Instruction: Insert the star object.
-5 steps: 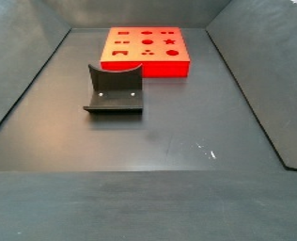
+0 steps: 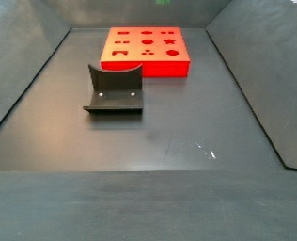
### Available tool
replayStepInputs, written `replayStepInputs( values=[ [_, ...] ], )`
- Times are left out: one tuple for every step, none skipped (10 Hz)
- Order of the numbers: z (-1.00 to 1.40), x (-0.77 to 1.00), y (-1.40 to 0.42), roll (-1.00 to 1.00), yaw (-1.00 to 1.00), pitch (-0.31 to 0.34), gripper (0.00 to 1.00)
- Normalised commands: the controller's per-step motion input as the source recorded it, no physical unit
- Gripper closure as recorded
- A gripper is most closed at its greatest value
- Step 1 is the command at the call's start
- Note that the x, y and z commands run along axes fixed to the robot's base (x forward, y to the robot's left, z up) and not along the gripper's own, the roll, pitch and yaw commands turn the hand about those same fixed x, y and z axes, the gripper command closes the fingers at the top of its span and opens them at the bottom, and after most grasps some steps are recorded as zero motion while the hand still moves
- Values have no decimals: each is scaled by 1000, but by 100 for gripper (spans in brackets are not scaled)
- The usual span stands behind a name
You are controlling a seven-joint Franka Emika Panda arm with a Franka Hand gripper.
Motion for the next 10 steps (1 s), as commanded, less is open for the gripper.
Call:
replayStepInputs(
  values=[
    [-106, -20, 0, 101, 1000, -59, 100],
    [-189, -14, 0, 77, 1000, -56, 100],
    [-297, -17, 0, 37, 1000, -51, 100],
    [-657, -3, 129, 0, 994, -90, 100],
    [-674, -9, 117, 0, 994, -87, 100],
    [-551, -46, 149, 0, 1000, -44, 100],
    [-349, -40, 171, 49, 943, -6, 100],
    [-234, -91, 197, 103, 746, 0, 100],
    [-231, -171, 0, 67, 334, 0, 100],
    [-300, -346, 0, 63, 174, 0, 100]
  ],
)
